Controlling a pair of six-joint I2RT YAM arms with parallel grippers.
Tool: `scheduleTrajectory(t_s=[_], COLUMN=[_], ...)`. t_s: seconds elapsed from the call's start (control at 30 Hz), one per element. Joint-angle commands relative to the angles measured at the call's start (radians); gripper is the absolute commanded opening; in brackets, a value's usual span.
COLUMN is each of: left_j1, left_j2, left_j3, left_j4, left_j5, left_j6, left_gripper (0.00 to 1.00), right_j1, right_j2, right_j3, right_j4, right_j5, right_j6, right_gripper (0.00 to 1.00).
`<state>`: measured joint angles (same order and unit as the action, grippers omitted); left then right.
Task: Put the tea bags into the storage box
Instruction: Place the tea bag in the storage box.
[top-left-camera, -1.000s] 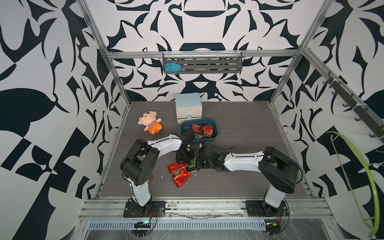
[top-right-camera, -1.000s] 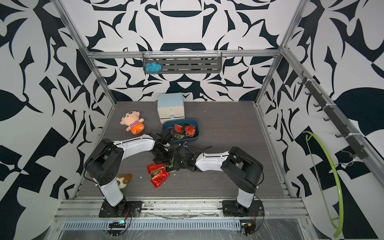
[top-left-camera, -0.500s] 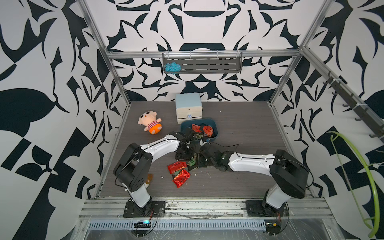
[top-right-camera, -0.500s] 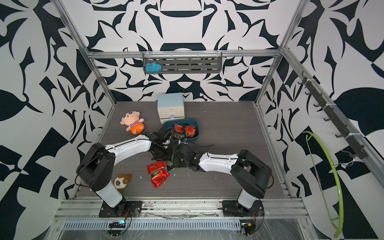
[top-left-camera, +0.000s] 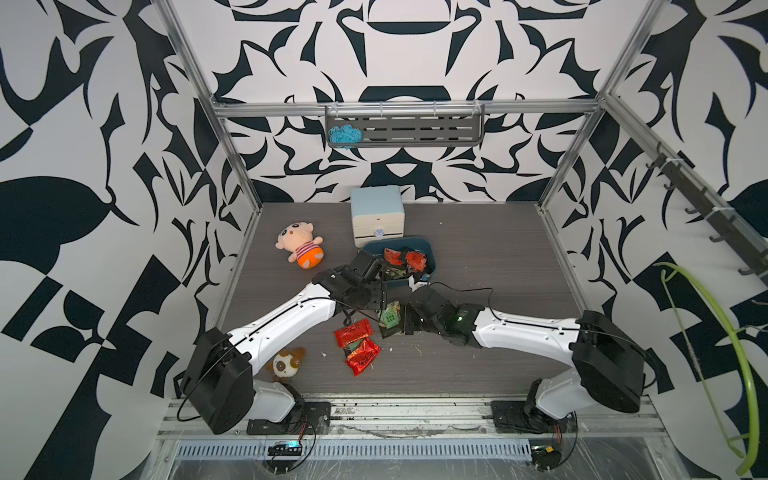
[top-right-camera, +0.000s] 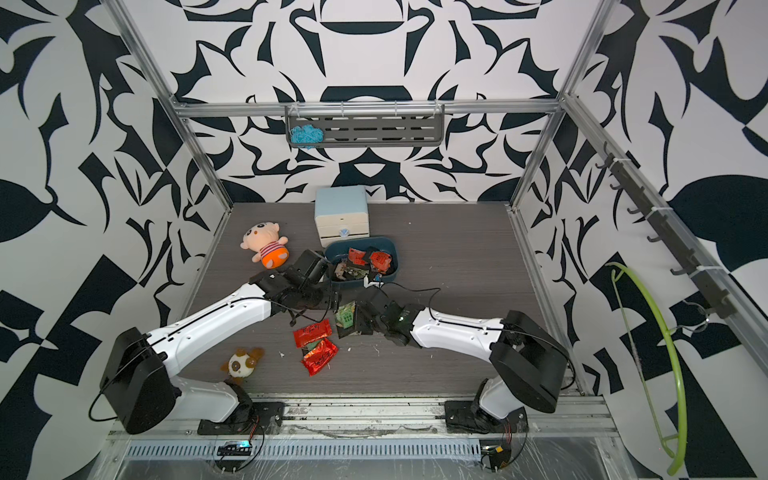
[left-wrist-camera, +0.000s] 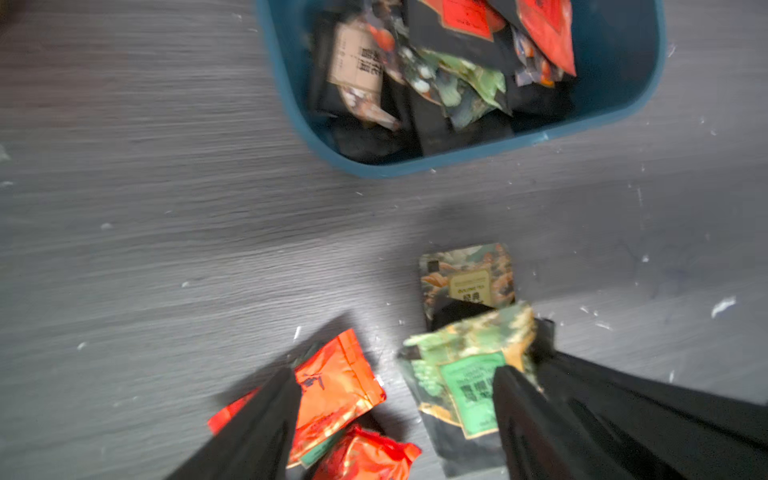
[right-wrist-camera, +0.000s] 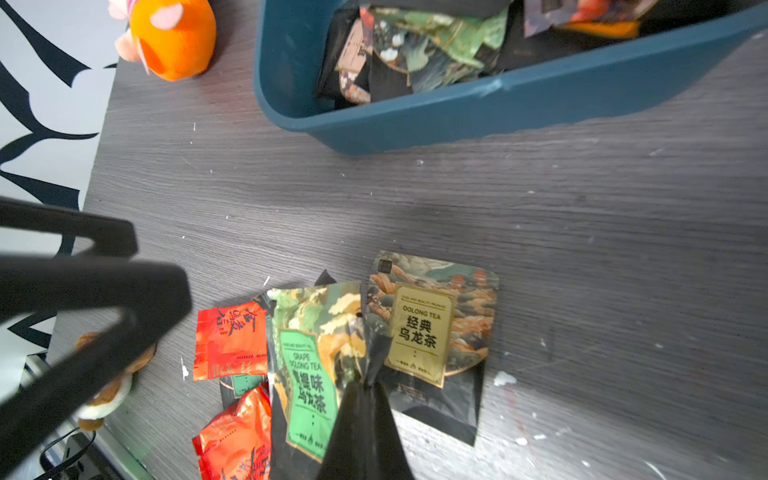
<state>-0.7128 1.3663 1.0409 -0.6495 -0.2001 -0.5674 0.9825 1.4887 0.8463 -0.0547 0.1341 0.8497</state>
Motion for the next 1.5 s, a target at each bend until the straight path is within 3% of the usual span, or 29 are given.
scheduleTrajectory(t_s=[0.0, 0.23, 0.5, 0.8, 1.17, 1.27, 1.33, 1.47], left_j1=[0.001, 0.001, 0.001, 0.002, 0.002, 0.002, 0.003, 0.001], left_j2=[-0.057, -0.251, -0.399, -0.320, -0.277, -0.284, -0.291, -0.300], left_j3=[0.008, -0.074, -0.196, -0.158, -0.137, -0.147, -0.154, -0.165], left_j4=[-0.050, -0.019, 0.119, 0.117, 0.121, 0.132, 0.141, 0.155], left_j5=[-0.127, -0.262, -0.218, -0.094, -0.031, -0.033, -0.034, -0.025], left_j6=[0.007, -0.041, -0.057, -0.067, -0.026, -0.031, -0.038, -0.040], left_gripper=[0.99, 1.00, 1.00, 0.94, 0.94, 0.93, 0.93, 0.90], right_j1=[-0.001, -0.083, -0.296, -0.428, -0.462, -0.466, -0.467, -0.467], right_j2=[-0.055, -0.134, -0.081, 0.193, 0.464, 0.491, 0.488, 0.443], right_j3=[0.002, 0.045, 0.188, 0.442, 0.658, 0.682, 0.691, 0.684], right_j4=[-0.024, -0.072, -0.051, -0.027, -0.158, -0.207, -0.228, -0.249], right_j5=[0.041, 0.009, -0.168, -0.268, -0.268, -0.255, -0.249, -0.247], right_j6=[-0.035, -0.102, -0.156, -0.176, -0.213, -0.228, -0.251, -0.296], right_gripper=[0.00, 0.00, 0.00, 0.00, 0.00, 0.12, 0.35, 0.72])
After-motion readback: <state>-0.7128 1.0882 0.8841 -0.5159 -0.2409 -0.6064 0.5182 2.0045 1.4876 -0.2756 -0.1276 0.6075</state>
